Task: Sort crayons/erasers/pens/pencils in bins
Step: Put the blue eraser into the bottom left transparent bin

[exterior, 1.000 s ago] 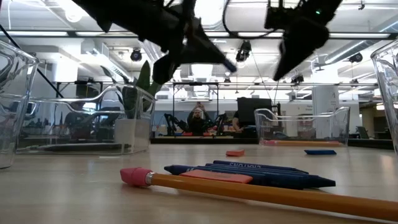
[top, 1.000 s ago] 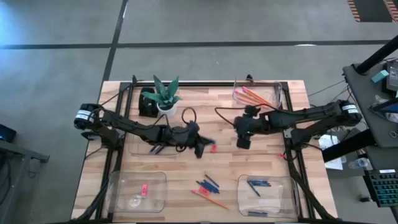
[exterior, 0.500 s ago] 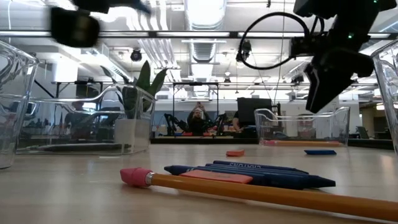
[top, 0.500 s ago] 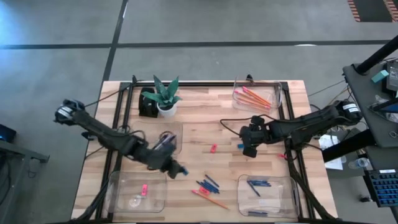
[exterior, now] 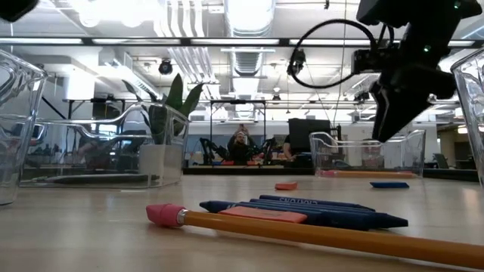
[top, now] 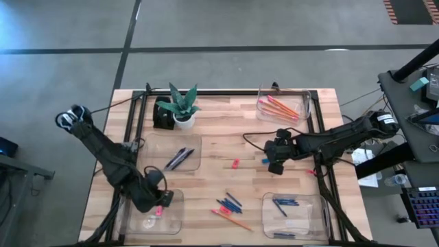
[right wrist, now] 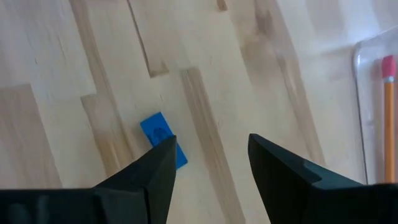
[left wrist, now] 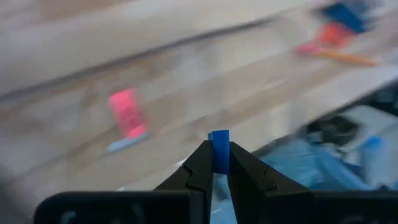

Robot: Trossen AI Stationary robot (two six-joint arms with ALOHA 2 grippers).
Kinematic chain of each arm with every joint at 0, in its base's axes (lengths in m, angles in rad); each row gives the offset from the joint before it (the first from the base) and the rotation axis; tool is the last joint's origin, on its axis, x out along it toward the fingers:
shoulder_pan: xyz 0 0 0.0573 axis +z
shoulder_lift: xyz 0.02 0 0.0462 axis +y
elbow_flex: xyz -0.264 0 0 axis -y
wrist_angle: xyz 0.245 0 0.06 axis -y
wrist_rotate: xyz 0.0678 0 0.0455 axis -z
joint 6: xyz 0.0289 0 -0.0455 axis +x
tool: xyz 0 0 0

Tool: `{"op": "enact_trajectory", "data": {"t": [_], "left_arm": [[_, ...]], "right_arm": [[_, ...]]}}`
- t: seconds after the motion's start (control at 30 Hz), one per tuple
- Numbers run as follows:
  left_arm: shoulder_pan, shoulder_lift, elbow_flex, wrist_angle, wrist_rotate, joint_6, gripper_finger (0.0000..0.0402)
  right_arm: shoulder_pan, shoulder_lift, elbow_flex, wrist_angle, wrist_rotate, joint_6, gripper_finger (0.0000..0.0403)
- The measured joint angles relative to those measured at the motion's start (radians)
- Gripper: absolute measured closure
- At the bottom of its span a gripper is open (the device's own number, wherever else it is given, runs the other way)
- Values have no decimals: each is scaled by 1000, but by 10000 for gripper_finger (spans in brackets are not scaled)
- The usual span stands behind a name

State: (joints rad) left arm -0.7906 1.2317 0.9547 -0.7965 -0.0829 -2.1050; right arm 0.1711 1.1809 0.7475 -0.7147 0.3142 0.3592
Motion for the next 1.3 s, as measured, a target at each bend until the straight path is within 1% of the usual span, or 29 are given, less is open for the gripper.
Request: {"op": "enact_trajectory", "data": {"t": [0.07, 0.13, 0.37, 0.77, 1.1, 1.2, 1.3], "left_arm": [[-9, 19, -8, -8, 65, -34, 378], [-11, 39, -13, -8, 105, -65, 378], [-10, 135, -16, -6, 120, -70, 378], [-10, 281, -17, -6, 255, -72, 378], [-10, 297, -17, -4, 260, -63, 376], [-10, 297, -17, -5, 260, -62, 367], [-10, 297, -17, -5, 260, -62, 350]], "right_arm": [[2, 0, -10, 2, 0, 7, 213], [2, 0, -22, 2, 0, 8, 213], [2, 0, -65, 8, 0, 34, 213], [2, 0, -109, 23, 0, 35, 213], [2, 0, -110, 45, 0, 34, 213], [2, 0, -111, 44, 0, 34, 213], [2, 0, -111, 45, 0, 34, 213]]}}
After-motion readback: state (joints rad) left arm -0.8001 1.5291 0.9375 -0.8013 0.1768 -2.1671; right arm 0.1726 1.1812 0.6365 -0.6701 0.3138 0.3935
